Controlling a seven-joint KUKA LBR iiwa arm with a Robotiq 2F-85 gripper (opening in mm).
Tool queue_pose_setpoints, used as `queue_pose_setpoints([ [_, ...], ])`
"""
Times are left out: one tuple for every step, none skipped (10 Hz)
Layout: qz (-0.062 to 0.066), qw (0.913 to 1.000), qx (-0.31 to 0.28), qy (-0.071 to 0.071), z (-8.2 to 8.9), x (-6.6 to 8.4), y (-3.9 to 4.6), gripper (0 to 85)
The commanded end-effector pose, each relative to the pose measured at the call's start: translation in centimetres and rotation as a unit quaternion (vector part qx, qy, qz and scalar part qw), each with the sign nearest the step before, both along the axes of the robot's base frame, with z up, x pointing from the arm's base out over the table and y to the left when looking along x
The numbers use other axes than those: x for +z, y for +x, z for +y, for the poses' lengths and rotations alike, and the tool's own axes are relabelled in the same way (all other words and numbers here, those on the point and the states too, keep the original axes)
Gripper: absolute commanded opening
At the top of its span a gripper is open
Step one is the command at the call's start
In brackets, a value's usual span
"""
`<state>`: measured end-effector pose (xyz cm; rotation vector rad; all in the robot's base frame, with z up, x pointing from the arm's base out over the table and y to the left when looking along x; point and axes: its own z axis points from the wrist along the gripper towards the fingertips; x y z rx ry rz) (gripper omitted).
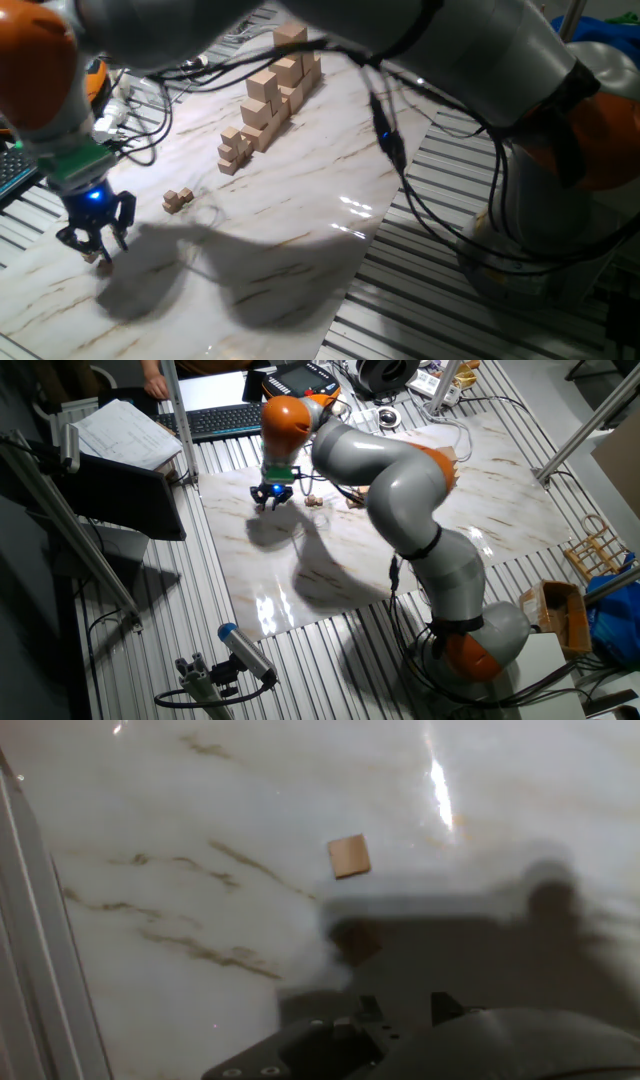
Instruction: Stack the blocks into a pyramid shape
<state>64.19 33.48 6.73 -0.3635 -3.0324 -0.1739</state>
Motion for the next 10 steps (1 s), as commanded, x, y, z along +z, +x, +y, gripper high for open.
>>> queue_pose_setpoints([
  [0.003, 0.9960, -0.088, -0.015, -0.1, -0.2, 0.33, 34.0],
  [0.004, 0.9940, -0.107, -0.024, -0.2, -0.4, 0.59, 34.0],
  [0.008, 0.9914, -0.128, -0.027, -0.1, -0.5, 0.73, 34.0],
  [0.014, 0.9885, -0.149, -0.024, 0.0, -0.6, 0.74, 34.0],
  [0.020, 0.9829, -0.182, -0.013, 0.1, -0.7, 0.68, 34.0],
  [0.021, 0.9793, -0.201, -0.009, 0.2, -0.8, 0.57, 34.0],
  [0.017, 0.9776, -0.209, -0.009, 0.4, -1.0, 0.40, 34.0],
  [0.011, 0.9766, -0.215, -0.009, 0.6, -1.2, 0.23, 34.0],
  [0.008, 0.9755, -0.220, -0.008, 0.8, -1.3, 0.17, 34.0],
  [0.004, 0.9728, -0.232, -0.008, 0.8, -1.5, 0.36, 34.0],
])
